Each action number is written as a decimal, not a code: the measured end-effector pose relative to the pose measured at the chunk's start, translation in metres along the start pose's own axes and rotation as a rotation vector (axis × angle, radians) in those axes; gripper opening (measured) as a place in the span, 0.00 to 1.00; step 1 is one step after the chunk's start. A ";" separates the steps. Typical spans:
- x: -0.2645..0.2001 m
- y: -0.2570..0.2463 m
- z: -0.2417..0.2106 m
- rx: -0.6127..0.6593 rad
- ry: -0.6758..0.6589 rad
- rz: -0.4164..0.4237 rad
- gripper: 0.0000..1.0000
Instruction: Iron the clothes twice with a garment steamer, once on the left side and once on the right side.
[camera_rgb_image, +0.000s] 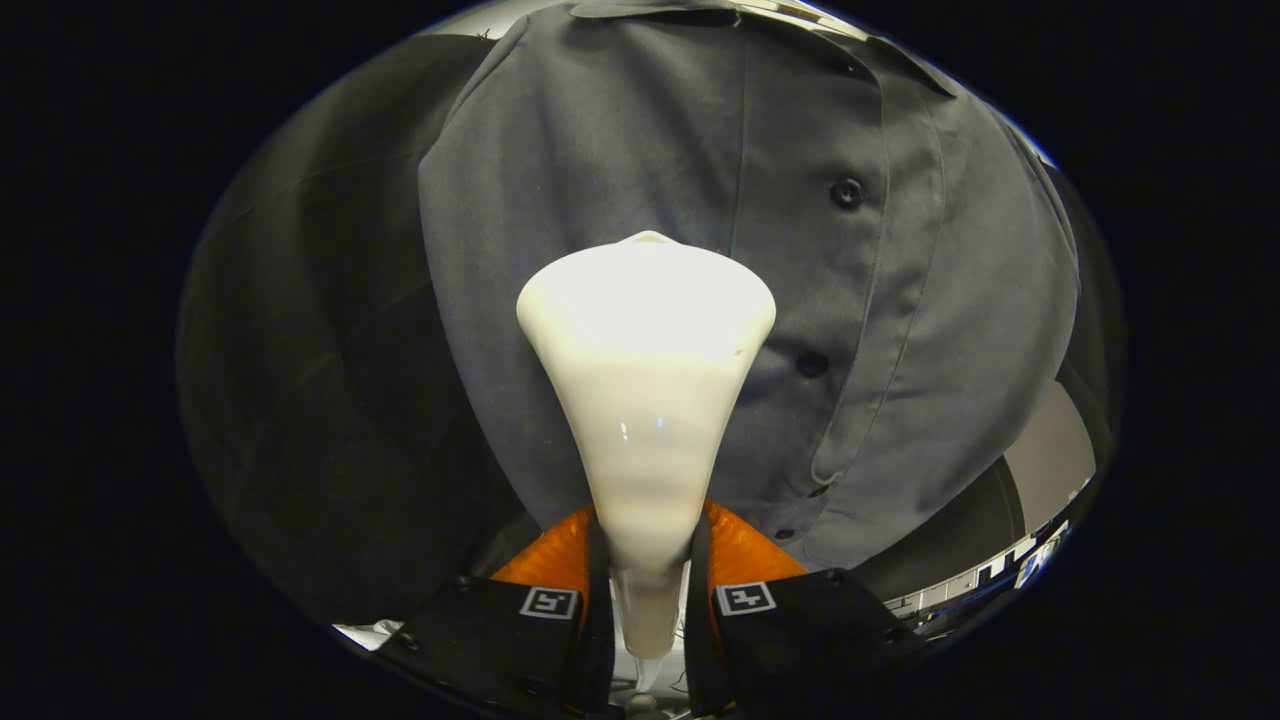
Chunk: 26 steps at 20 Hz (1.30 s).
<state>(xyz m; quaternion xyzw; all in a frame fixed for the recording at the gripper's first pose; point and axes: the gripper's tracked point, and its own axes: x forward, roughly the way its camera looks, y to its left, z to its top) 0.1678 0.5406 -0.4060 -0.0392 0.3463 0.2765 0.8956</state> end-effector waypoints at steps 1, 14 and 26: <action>0.005 -0.001 -0.009 0.003 0.008 0.002 0.36; 0.052 -0.003 -0.088 -0.002 0.119 -0.001 0.36; 0.101 -0.036 -0.190 0.003 0.220 -0.010 0.37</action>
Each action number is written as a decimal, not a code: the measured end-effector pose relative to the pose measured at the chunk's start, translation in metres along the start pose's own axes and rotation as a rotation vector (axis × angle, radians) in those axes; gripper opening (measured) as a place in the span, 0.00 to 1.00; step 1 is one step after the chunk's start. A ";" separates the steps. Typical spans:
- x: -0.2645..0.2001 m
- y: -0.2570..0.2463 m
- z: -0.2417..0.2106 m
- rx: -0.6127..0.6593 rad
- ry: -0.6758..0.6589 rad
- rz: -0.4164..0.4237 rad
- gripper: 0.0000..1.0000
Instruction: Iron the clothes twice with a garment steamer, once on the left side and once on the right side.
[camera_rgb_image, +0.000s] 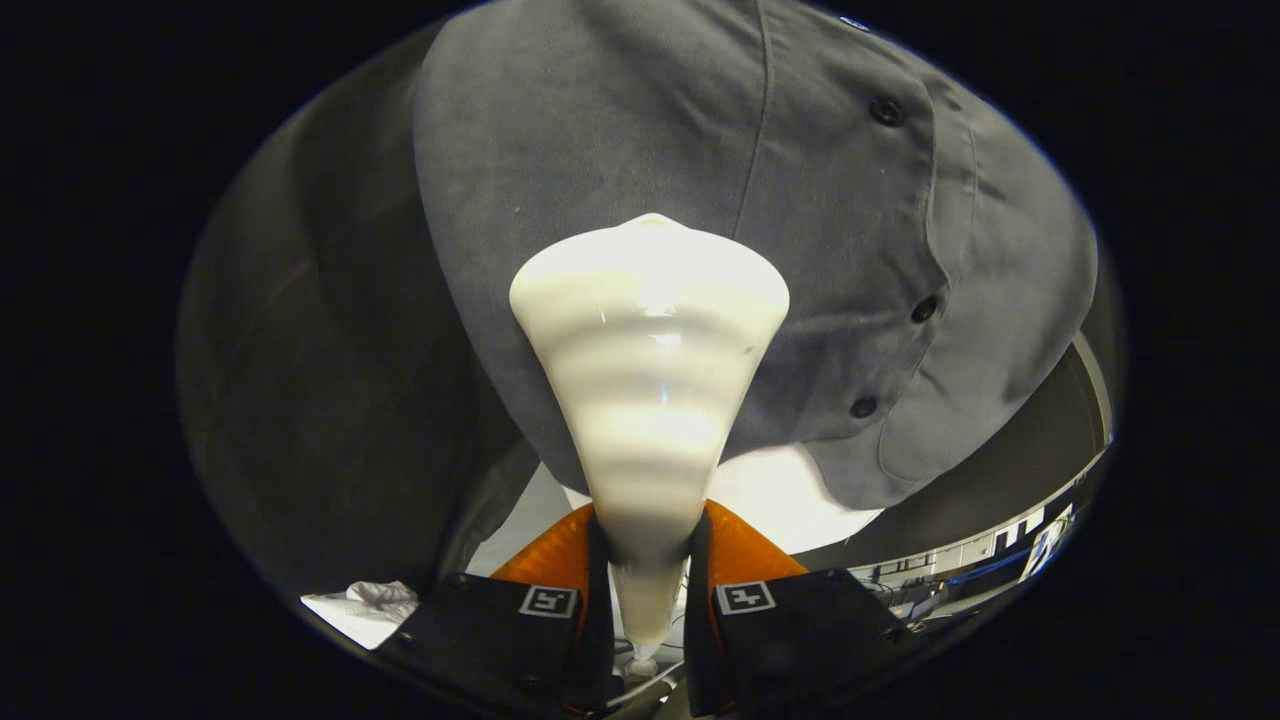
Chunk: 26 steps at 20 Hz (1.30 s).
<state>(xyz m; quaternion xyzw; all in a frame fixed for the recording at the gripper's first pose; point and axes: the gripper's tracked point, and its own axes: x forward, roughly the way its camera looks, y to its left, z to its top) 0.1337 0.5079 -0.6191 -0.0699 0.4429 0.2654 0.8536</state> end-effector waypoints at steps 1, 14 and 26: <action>0.006 -0.003 -0.008 0.002 0.009 0.002 0.37; -0.064 -0.065 -0.016 0.073 -0.056 0.035 0.37; -0.238 -0.206 0.054 0.161 -0.350 -0.105 0.36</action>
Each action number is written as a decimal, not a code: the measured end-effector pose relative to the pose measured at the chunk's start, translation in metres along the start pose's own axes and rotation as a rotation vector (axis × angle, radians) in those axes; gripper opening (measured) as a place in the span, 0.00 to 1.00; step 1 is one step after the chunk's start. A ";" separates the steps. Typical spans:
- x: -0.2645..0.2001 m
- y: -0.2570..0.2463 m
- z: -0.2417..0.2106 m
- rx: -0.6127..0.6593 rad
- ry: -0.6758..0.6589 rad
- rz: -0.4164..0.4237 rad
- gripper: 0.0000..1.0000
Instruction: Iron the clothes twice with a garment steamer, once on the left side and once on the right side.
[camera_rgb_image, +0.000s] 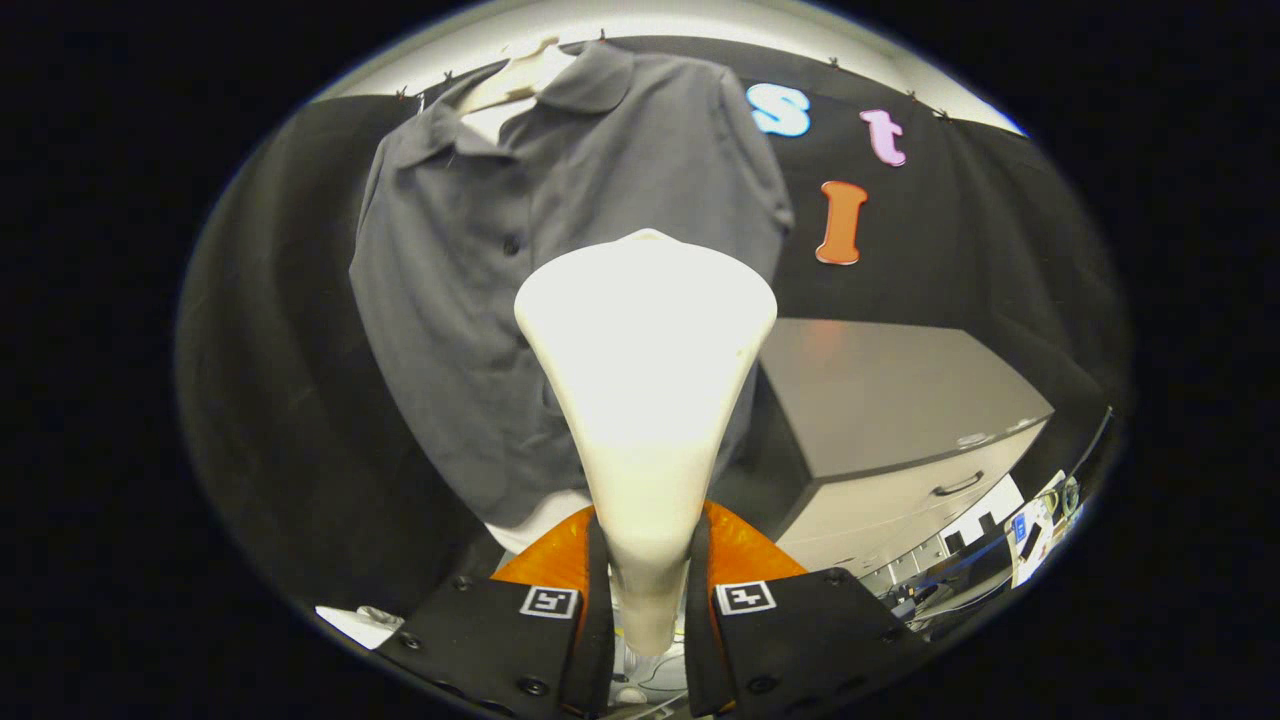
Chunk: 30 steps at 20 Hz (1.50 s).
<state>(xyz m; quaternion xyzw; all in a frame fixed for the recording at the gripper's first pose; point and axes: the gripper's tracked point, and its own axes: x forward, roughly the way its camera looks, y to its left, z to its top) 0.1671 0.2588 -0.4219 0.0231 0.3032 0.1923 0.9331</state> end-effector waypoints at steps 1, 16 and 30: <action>-0.013 -0.010 0.019 0.012 -0.029 -0.013 0.36; -0.182 -0.182 0.174 0.025 -0.368 -0.017 0.36; -0.215 -0.248 0.154 0.030 -0.378 0.089 0.36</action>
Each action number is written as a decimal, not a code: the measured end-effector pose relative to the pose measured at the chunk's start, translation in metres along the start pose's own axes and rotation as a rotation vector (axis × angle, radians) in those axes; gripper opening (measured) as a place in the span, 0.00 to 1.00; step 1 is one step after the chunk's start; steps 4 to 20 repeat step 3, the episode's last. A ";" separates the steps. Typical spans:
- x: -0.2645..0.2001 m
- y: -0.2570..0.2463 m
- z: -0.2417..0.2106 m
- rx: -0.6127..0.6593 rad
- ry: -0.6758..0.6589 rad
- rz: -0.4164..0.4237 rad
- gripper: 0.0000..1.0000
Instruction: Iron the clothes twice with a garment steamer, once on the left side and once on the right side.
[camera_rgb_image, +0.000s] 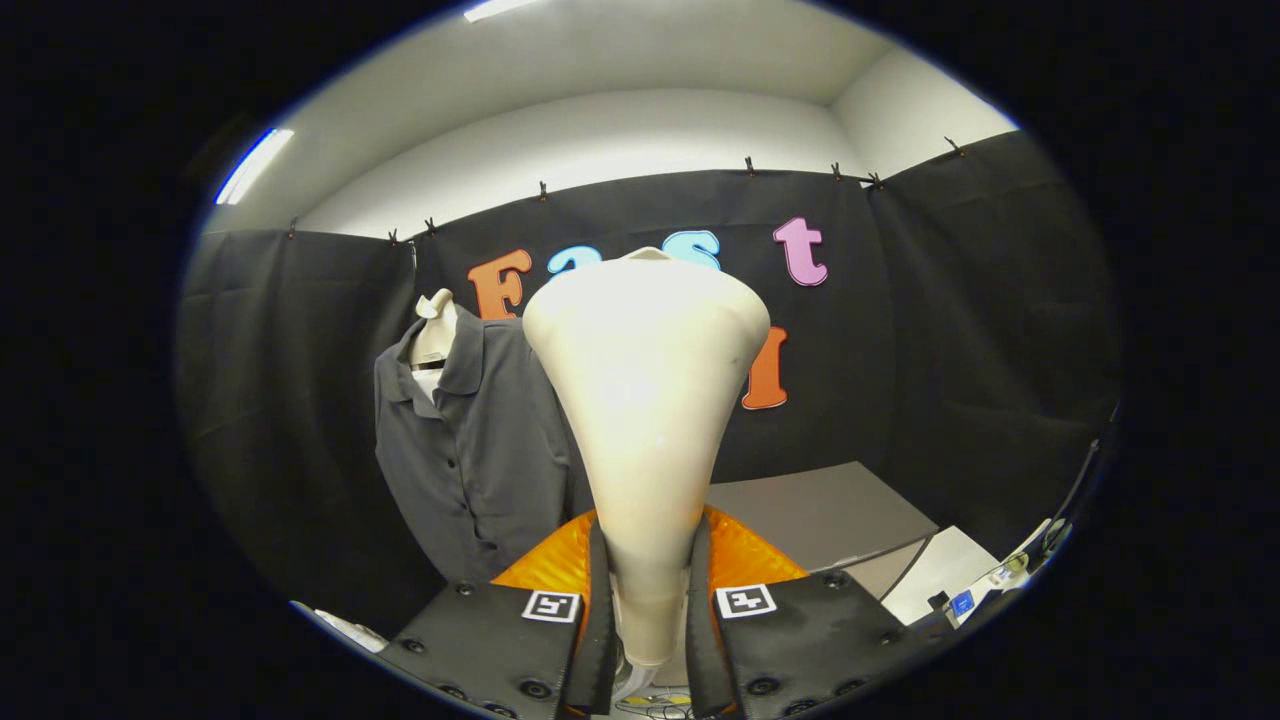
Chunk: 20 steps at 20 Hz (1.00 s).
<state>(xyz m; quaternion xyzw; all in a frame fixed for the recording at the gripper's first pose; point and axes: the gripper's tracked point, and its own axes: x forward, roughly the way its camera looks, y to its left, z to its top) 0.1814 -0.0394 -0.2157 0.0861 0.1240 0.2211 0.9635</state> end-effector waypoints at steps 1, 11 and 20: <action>0.001 -0.003 0.000 0.002 0.003 -0.004 0.36; 0.004 -0.007 0.000 0.006 0.008 -0.005 0.36; 0.004 -0.007 0.000 0.006 0.008 -0.005 0.36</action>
